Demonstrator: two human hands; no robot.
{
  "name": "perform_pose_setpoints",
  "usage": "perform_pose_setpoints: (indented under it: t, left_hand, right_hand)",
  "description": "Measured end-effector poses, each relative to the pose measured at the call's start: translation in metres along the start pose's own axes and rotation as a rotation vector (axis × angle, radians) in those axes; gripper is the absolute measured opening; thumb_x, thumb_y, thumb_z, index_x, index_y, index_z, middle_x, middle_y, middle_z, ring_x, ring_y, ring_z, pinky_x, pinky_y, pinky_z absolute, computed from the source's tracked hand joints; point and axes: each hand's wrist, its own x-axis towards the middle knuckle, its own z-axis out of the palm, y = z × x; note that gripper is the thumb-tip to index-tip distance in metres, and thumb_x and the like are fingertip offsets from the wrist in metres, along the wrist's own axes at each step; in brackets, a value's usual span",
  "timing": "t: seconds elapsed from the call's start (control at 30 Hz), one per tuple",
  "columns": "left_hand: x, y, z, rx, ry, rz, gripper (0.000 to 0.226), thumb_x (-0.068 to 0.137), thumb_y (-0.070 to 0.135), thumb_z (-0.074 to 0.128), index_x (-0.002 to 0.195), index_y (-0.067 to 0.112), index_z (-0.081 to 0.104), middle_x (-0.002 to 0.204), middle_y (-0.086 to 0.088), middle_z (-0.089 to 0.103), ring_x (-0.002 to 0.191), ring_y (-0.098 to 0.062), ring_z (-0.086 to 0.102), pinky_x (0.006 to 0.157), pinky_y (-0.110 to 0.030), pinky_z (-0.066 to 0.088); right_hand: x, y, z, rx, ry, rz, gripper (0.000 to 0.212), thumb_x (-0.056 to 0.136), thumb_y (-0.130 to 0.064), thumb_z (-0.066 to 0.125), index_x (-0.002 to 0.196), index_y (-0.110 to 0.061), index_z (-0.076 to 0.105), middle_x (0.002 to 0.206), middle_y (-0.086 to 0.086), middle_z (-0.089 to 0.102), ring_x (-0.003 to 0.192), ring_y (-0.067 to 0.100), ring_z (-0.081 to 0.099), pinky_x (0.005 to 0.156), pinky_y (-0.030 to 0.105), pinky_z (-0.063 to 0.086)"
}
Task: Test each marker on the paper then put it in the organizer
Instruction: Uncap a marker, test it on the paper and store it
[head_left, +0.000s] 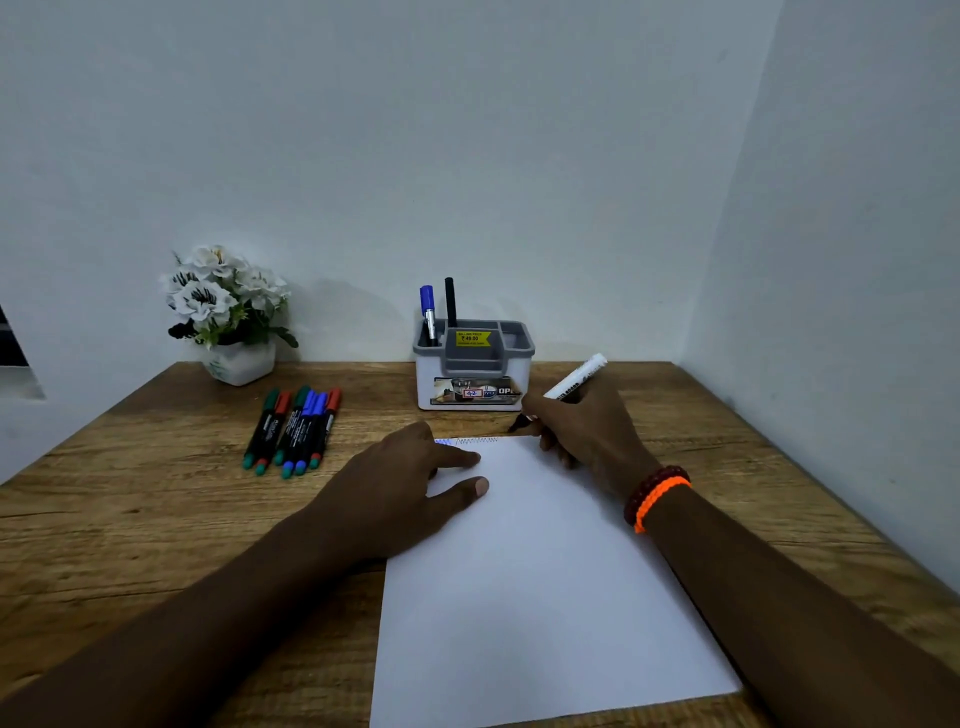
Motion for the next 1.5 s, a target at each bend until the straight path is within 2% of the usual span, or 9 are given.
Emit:
perform_pose_setpoints:
  t: [0.13,0.37,0.63,0.87,1.3,1.5]
  left_hand:
    - [0.0,0.0,0.0,0.0,0.002,0.0,0.052,0.09,0.071,0.046,0.136,0.048,0.057,0.092,0.014,0.045,0.084,-0.004,0.049,0.071,-0.026,0.041]
    - [-0.001,0.002,0.0,0.0,0.006,-0.016,0.05,0.091,0.069,0.048,0.135,0.048,0.057,0.094,0.012,0.047,0.086,-0.004,0.049,0.074,-0.027,0.044]
    - [-0.001,0.001,0.001,0.0,0.005,-0.018,0.051,0.091,0.07,0.047,0.135,0.048,0.057,0.094,0.013,0.047,0.088,-0.005,0.05,0.074,-0.027,0.044]
    - [-0.001,0.001,0.001,-0.005,0.01,-0.015,0.05,0.091,0.069,0.047,0.135,0.048,0.057,0.093,0.013,0.047,0.088,-0.006,0.051,0.075,-0.027,0.044]
    - [-0.001,-0.002,0.004,-0.024,0.036,-0.009,0.05,0.09,0.07,0.049,0.133,0.049,0.06,0.092,0.013,0.048,0.086,-0.005,0.05,0.073,-0.027,0.041]
    - [-0.001,0.0,0.002,-0.01,0.025,-0.019,0.049,0.091,0.07,0.048,0.133,0.049,0.059,0.092,0.013,0.047,0.086,-0.006,0.05,0.073,-0.028,0.042]
  right_hand:
    - [0.002,0.004,0.001,-0.01,-0.02,-0.017,0.025,0.084,-0.023,0.078,0.074,0.0,0.075,0.064,0.015,0.074,0.045,0.021,0.058,0.042,0.027,0.04]
    - [0.002,0.007,0.001,-0.028,-0.035,-0.026,0.021,0.085,-0.02,0.077,0.075,-0.002,0.076,0.065,0.013,0.075,0.053,0.023,0.061,0.042,0.026,0.038]
    - [0.002,0.007,0.002,-0.061,-0.038,-0.036,0.02,0.085,-0.019,0.079,0.068,-0.009,0.073,0.06,0.005,0.073,0.049,0.016,0.059,0.04,0.024,0.038]
    - [0.006,0.01,0.002,-0.065,0.002,-0.035,0.022,0.084,-0.019,0.08,0.077,0.001,0.075,0.065,0.01,0.076,0.049,0.02,0.061,0.041,0.026,0.041]
    - [0.006,0.012,0.001,-0.076,0.022,-0.034,0.022,0.081,-0.019,0.081,0.073,-0.001,0.074,0.059,0.006,0.072,0.044,0.016,0.058,0.041,0.025,0.043]
    - [0.01,0.015,0.001,-0.073,0.028,-0.024,0.024,0.08,-0.023,0.081,0.072,-0.002,0.073,0.058,0.005,0.071,0.043,0.014,0.058,0.039,0.022,0.039]
